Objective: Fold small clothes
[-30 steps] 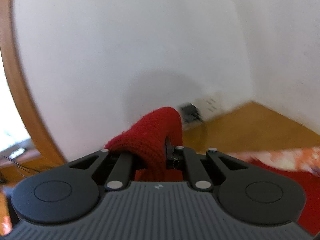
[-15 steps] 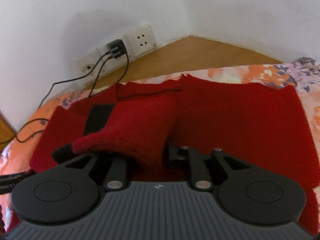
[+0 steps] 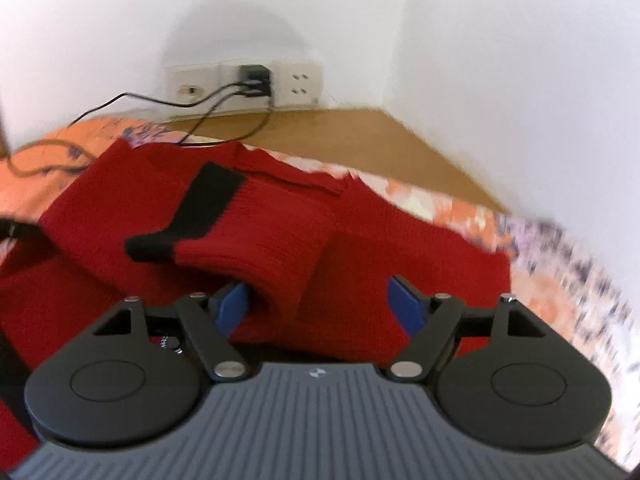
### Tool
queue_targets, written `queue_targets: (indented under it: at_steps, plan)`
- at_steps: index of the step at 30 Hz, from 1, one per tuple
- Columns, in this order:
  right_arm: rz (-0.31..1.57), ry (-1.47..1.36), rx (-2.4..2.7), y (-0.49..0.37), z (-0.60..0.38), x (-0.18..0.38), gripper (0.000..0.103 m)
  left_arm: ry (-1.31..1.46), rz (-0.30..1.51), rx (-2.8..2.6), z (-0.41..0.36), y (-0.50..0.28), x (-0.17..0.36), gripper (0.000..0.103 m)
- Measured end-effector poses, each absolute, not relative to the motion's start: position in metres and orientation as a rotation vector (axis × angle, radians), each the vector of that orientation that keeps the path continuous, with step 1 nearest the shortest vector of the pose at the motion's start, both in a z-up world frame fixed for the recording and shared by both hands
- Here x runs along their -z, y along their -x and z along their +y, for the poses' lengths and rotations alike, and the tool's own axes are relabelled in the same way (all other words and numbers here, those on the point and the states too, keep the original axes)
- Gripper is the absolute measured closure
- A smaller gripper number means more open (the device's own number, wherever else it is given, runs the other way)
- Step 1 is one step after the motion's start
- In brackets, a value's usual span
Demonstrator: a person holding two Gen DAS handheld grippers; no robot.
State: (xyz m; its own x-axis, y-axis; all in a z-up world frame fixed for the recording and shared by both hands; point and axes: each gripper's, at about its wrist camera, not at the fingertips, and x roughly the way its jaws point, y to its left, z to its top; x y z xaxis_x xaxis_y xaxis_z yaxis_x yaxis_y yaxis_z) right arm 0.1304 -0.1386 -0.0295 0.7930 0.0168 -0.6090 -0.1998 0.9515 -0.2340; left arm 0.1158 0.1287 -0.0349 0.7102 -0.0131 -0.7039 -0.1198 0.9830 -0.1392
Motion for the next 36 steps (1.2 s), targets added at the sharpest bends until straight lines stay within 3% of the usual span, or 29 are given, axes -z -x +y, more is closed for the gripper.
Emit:
queue_targets:
  at_steps: [8,12,14,16,17,28,36]
  plan:
    - [0.548,0.548,-0.201,-0.122,-0.085,0.034,0.02,0.166,0.759,-0.019,0.115,-0.123,0.028,0.05]
    - [0.532,0.573,-0.256,-0.129,-0.071,0.04,0.027,0.155,0.755,-0.012,0.111,-0.128,0.029,0.05]
    - [0.531,0.567,-0.274,-0.133,-0.069,0.041,0.066,0.154,0.754,-0.008,0.11,-0.13,0.03,0.05]
    - [0.552,0.53,-0.28,-0.138,-0.071,0.041,0.087,0.156,0.753,-0.008,0.11,-0.132,0.031,0.05]
    - [0.553,0.501,-0.276,-0.14,-0.074,0.039,0.091,0.157,0.752,-0.007,0.11,-0.133,0.031,0.05]
    - [0.46,0.227,-0.079,-0.14,-0.16,-0.011,0.094,0.127,0.744,0.013,0.103,-0.152,0.036,0.05]
    - [0.564,-0.014,0.014,-0.131,-0.23,0.023,0.093,0.076,0.728,0.014,0.094,-0.161,0.049,0.05]
